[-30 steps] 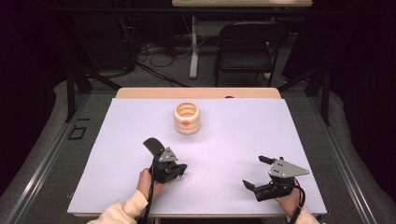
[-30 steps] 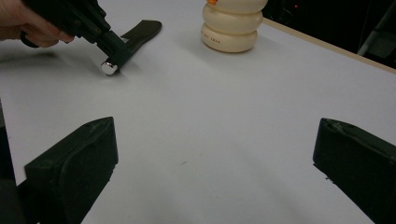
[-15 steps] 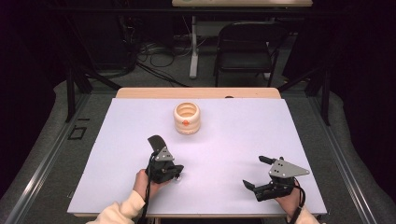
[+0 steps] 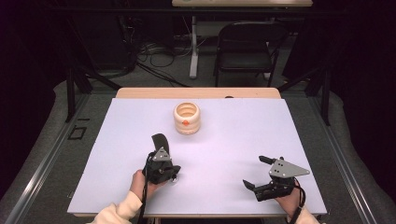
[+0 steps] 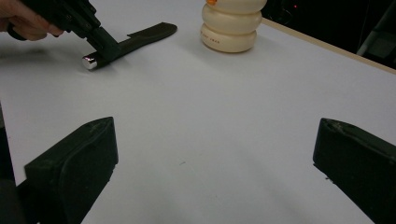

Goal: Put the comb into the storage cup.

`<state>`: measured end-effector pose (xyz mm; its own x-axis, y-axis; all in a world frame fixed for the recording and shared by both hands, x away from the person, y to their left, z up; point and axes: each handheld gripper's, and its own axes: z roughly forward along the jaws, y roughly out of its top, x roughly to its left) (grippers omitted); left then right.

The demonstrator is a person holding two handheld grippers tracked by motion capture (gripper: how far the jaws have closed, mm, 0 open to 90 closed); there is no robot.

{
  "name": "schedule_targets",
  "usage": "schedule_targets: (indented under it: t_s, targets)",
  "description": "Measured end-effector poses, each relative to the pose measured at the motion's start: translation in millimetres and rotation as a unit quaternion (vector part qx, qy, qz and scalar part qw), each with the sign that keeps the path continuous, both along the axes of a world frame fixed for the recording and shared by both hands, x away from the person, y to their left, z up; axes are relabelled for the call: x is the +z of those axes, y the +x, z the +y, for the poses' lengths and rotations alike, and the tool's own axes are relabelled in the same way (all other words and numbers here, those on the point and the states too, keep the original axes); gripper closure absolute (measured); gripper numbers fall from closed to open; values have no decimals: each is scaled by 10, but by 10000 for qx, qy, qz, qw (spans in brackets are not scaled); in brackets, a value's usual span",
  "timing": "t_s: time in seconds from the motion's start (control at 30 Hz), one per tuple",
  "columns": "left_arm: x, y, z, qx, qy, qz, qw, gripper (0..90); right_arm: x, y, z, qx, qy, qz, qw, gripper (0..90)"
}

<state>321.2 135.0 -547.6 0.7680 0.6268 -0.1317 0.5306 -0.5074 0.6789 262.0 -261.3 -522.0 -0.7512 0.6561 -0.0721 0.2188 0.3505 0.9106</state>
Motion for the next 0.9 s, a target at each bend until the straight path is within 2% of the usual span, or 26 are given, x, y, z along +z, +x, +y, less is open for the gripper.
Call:
schedule_targets:
  t_s: [0.9]
  targets:
    - [39, -43, 151, 189, 172, 93, 9996, 898, 1, 2, 0, 3, 1, -12, 10000, 0]
